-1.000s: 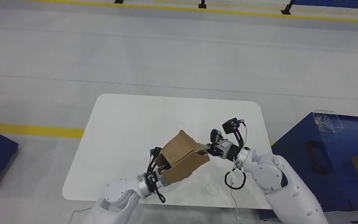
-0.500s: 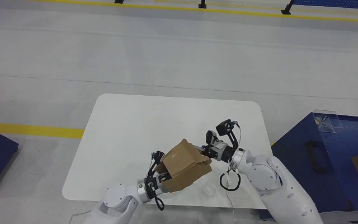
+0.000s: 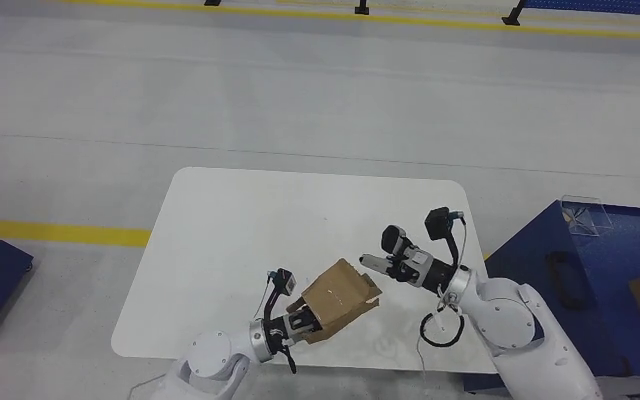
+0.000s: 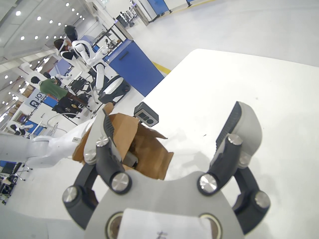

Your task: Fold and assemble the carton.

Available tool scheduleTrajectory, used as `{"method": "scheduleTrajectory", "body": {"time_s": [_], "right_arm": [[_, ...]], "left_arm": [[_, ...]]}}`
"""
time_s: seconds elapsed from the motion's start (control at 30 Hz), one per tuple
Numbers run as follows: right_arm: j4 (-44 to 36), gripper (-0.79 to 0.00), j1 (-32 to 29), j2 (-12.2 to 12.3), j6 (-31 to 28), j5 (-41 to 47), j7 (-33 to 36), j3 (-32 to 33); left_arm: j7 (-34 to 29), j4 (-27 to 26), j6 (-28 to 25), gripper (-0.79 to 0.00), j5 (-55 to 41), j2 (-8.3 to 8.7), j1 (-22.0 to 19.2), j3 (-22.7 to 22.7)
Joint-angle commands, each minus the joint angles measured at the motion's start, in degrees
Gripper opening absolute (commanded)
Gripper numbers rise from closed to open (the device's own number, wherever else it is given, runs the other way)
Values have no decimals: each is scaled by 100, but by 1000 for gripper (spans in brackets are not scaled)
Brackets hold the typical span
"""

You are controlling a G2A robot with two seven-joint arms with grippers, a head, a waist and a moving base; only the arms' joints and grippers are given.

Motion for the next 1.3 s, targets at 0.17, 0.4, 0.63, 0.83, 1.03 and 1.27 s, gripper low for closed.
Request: {"method": "scheduleTrajectory", "body": {"time_s": [0.17, 0.4, 0.63, 0.83, 1.03, 1.27], "right_arm": [[144, 0, 147, -62, 419, -531, 123, -451], [332, 0, 336, -129, 474, -472, -37, -656], [414, 0, 411, -166, 428, -451, 42, -805], [569, 0, 495, -207, 463, -463, -40, -905], [599, 0, 487, -201, 383, -236, -199, -652], [453, 0, 166, -94, 265, -170, 80, 9]], "left_arm": [[18, 52, 11, -785, -20, 6, -31, 16], [-166, 139, 381, -785, -506, 15, -56, -21], [-181, 261, 861, -785, -853, 10, -163, -23], [-157, 325, 954, -785, -942, 0, -225, 29], [32, 407, 1012, -785, -1227, -23, -268, 3], [437, 484, 950, -785, -1635, -54, -294, -133]]}}
